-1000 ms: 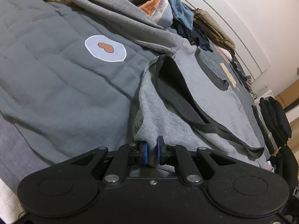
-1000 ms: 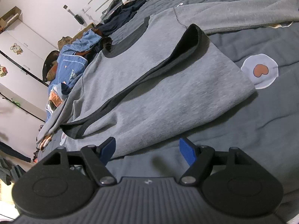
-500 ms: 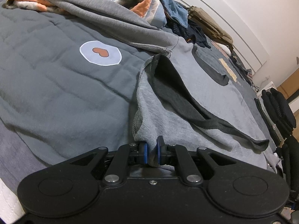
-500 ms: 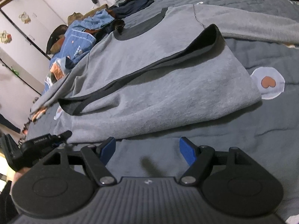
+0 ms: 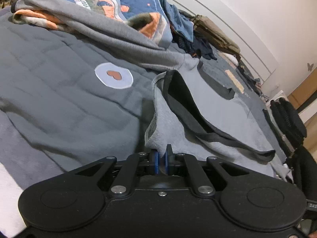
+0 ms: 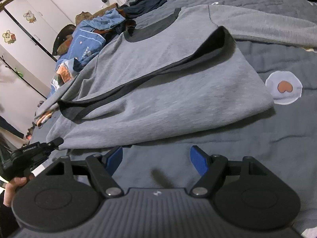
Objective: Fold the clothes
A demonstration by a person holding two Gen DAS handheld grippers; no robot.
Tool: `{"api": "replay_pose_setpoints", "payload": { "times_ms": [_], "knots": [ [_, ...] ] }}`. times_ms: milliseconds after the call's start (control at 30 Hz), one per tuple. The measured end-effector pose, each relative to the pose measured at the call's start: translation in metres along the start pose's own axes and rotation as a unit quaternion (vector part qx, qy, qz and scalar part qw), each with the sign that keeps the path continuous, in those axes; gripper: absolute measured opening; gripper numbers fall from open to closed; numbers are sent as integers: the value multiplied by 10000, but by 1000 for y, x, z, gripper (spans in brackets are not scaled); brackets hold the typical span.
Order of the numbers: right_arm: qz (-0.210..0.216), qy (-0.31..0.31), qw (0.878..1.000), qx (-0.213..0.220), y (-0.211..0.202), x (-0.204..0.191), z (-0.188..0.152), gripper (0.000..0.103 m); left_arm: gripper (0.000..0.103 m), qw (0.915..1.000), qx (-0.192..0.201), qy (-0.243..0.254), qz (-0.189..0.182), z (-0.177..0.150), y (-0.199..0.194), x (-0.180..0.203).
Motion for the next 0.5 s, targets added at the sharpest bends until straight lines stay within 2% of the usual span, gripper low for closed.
{"api": "replay_pose_setpoints", "payload": {
  "times_ms": [133,300,500],
  "knots": [
    [130,202,9997,31,-2,4,-1,74,5,9998,17,-210,23,4,-8,-10],
    [351,778,9962,196,-4,16,2,74,5,9998,-15,-177,88,0,-1,-8],
    [480,1843,9812,315,5,47,-2,74,5,9998,-8,-166,91,0,1,-9]
  ]
}}
Point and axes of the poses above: each gripper's, at about its wrist camera, not at the fingertips, and y roughly the way its jaws point, x to its right, z to its top, the point moved 10 cm from there along y, roughly the way its jaws point, and after that the axes turned 12 degrees about -y, right-handed, at the moved point
